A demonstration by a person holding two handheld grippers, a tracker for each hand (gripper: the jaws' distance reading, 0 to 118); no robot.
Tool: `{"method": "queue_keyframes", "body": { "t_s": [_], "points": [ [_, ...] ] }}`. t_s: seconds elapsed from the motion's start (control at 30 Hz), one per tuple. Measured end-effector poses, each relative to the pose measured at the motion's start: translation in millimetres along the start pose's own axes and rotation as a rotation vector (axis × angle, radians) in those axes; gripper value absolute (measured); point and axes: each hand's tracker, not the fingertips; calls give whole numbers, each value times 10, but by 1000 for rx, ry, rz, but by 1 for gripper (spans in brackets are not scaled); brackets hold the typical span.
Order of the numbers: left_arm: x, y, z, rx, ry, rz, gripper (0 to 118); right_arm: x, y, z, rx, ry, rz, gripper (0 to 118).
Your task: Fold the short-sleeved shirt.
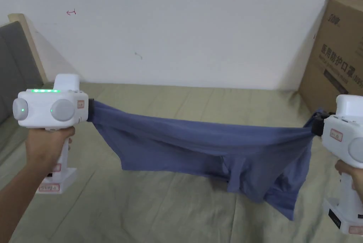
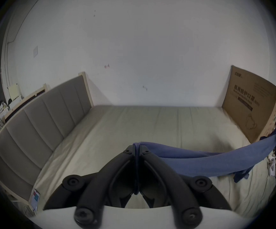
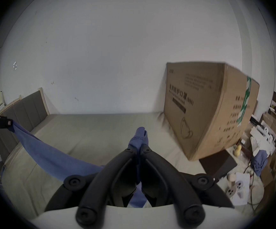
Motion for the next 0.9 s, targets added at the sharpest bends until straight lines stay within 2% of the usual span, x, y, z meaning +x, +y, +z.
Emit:
{"method": "queue_keyframes", "body": {
  "t_s": [0.23,0.53,0.9],
  "points": [
    [-164,-825,296,-107,-18,7,3,1,-704,367,-85,7,-54,2],
    [-433,-1938,1100,-200,-32,14,3,25,-1452,1351,-141,21,-57,2],
    [-730,-2998,1886,-332,-3,42,3,277,-2482,2165,-258,-9,-135,2]
  ]
}}
